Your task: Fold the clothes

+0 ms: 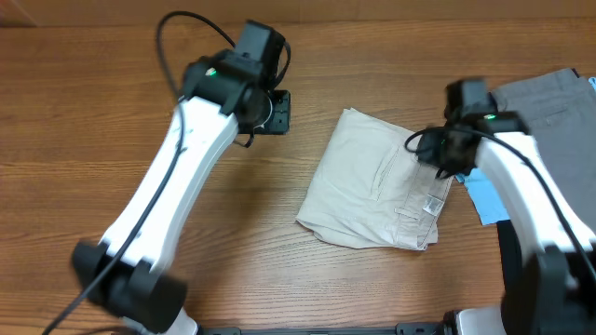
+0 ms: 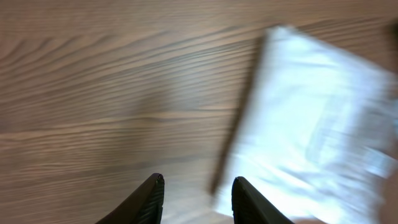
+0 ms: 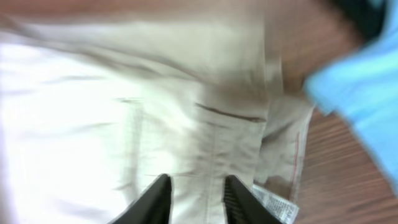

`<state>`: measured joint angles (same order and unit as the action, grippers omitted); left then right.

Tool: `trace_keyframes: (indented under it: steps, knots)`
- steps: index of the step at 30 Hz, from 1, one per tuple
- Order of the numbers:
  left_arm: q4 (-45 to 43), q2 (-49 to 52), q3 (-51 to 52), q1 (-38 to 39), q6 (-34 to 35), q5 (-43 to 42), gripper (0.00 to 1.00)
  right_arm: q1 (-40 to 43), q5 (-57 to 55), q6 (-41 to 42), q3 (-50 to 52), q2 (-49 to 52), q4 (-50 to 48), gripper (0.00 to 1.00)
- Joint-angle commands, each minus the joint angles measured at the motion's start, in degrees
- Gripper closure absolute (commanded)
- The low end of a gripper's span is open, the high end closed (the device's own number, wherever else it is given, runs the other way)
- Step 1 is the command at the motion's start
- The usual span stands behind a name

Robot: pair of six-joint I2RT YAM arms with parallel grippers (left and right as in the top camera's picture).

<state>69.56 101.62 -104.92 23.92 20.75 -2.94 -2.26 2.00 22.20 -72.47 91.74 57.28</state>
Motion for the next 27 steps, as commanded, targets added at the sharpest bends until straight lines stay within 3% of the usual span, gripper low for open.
trace_keyframes:
  steps: [1,2,4,6,8,10,14,17,21,27]
  knots:
    - [0.5,-5.03,0.15,3.74,-2.05,-11.47,0.85,2.4,0.44,-1.22,-5.9,-8.83,2.54,0.58]
    - [0.11,-4.74,0.94,5.18,-2.71,-13.49,0.96,3.93,0.44,-1.2,-5.99,-10.27,2.93,0.52]
    - [-2.23,-4.11,3.76,8.13,-2.95,-15.89,0.96,8.24,0.0,-1.22,-5.99,-12.39,4.26,0.36]
    - [-9.11,-3.69,9.88,11.37,-2.95,-20.81,0.96,15.58,0.04,-1.22,-5.97,-13.31,7.34,0.0]
    - [-16.96,-3.45,15.96,13.25,-2.95,-26.69,0.96,19.08,0.04,-1.22,-5.64,-13.18,9.14,0.0]
    - [-31.5,-3.1,26.01,14.78,-2.64,-35.34,0.96,22.6,0.04,-1.22,-5.4,-13.18,9.6,0.0]
    - [-49.62,0.02,35.52,15.93,2.1,-45.68,0.96,23.12,0.04,-1.22,-5.4,-13.18,9.49,0.0]
    - [-54.88,4.04,37.22,17.05,3.26,-48.43,0.96,23.12,0.04,-1.22,-5.4,-13.18,9.46,0.0]
    - [-63.84,11.02,37.22,19.52,3.89,-58.97,0.96,23.12,0.04,-1.22,-5.4,-13.18,9.49,0.0]
    - [-65.96,17.44,37.22,22.8,6.78,-58.21,0.96,23.12,0.04,-1.22,-5.4,-13.18,9.49,0.0]
